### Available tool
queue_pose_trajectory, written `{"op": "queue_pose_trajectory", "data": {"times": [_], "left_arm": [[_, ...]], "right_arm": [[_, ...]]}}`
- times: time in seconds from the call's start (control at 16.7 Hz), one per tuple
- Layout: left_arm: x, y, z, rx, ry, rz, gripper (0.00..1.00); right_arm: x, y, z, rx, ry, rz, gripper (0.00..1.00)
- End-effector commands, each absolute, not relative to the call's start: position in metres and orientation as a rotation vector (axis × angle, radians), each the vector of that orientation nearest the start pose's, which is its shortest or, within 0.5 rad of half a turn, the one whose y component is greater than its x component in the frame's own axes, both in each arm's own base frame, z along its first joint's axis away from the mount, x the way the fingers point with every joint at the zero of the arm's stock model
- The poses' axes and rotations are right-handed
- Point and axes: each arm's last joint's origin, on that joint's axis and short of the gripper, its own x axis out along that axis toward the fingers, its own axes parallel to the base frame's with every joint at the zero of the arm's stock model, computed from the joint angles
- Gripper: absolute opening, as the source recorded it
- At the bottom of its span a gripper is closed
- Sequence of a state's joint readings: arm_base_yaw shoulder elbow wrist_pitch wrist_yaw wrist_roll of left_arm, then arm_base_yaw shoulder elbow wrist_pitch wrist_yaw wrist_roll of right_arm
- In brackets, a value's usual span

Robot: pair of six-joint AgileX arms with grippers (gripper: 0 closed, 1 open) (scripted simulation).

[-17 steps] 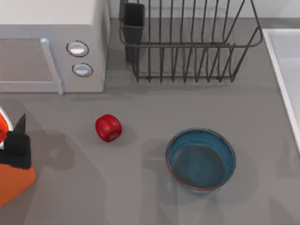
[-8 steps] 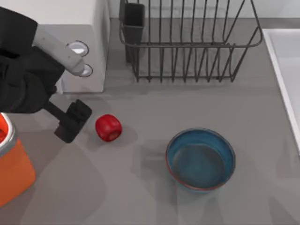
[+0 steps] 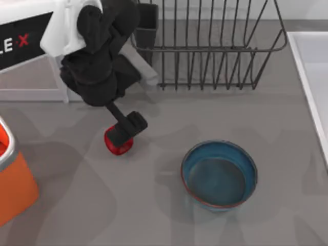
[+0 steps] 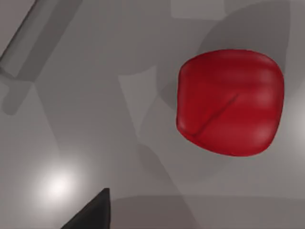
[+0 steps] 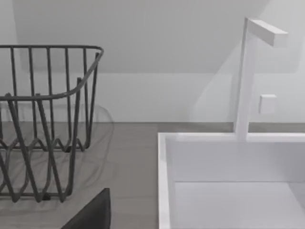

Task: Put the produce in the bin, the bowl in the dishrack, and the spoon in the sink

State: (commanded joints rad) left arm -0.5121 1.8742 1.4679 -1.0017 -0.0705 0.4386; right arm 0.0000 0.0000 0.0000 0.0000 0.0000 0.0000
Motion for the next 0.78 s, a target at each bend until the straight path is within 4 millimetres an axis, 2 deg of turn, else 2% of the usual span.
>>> {"op": "queue_pose_trajectory", "data": {"times": [0.18, 0.42, 0.78], "left_arm": [[0.343, -0.194, 0.194, 0.803, 1.380, -0.694, 1.00], [0.360, -0.204, 0.179, 0.813, 1.472, -0.708, 1.00], [0.367, -0.202, 0.178, 0.786, 1.501, -0.693, 1.00]], "right_arm": [[0.106, -0.001, 0.160, 0.000, 0.000, 0.000, 1.00], [0.106, -0.001, 0.160, 0.000, 0.000, 0.000, 1.00], [0.106, -0.001, 0.160, 0.000, 0.000, 0.000, 1.00]]}}
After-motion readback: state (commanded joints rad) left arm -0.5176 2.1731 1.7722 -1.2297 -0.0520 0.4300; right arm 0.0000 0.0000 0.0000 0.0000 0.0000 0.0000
